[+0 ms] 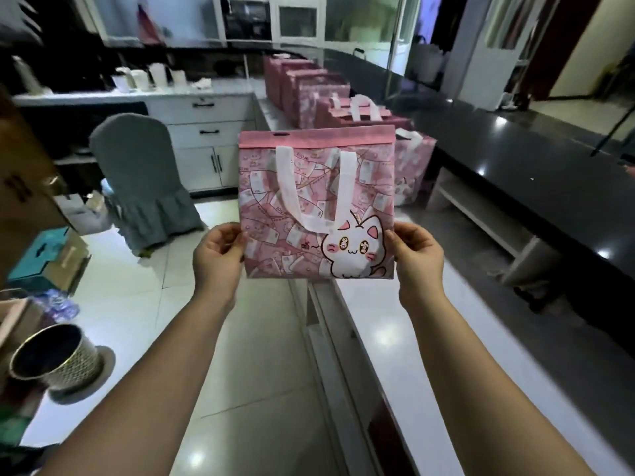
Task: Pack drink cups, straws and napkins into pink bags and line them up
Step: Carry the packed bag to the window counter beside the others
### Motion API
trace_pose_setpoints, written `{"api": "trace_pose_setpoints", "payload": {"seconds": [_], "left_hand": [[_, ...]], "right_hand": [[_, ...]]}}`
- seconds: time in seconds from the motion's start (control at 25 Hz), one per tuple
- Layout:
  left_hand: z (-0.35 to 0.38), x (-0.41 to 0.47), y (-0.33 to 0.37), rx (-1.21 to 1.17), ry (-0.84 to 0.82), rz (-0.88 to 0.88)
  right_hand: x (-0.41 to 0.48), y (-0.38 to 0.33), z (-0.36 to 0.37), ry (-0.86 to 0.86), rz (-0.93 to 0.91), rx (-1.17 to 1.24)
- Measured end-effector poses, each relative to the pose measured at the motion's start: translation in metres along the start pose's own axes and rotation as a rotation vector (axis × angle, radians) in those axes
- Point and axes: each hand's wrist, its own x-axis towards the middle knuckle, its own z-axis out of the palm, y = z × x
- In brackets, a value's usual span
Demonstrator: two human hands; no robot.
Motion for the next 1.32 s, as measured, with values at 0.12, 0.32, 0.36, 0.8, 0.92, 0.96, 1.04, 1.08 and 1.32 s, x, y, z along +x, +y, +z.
{"api": "trace_pose_setpoints", "payload": {"seconds": [0.12, 0.32, 0.36, 0.8, 0.92, 0.96, 1.04, 1.08, 1.32], "left_hand": [[-0.033, 0.079, 0.018, -0.028, 0.021, 0.031], [-0.066, 0.187, 0.023, -0.029, 0.041, 0.047], [-0.07, 0.207, 0.02, -0.023, 0.059, 0.038], [-0.07, 0.396, -0.041, 0.025, 0.206, -0.024], [-0.049, 0.467, -0.042, 0.05, 0.204, 0.013], [-0.041, 0.493, -0.04, 0.053, 0.208, 0.029], [-0.024, 0.546, -0.03, 0.051, 0.234, 0.048], [-0.018, 0.572, -0.026, 0.054, 0.251, 0.054], [-0.005, 0.695, -0.033, 0.081, 0.367, 0.019]], "right_hand": [[0.038, 0.002, 0.086, -0.064, -0.017, 0.054], [0.09, 0.033, 0.193, -0.092, -0.001, 0.077], [0.1, 0.041, 0.212, -0.093, 0.006, 0.075], [0.255, 0.132, 0.349, -0.166, 0.092, 0.06], [0.324, 0.142, 0.391, -0.222, 0.088, 0.096], [0.35, 0.142, 0.407, -0.243, 0.087, 0.114], [0.402, 0.138, 0.444, -0.292, 0.085, 0.139], [0.426, 0.136, 0.463, -0.312, 0.08, 0.146], [0.531, 0.152, 0.558, -0.354, 0.046, 0.114]]}}
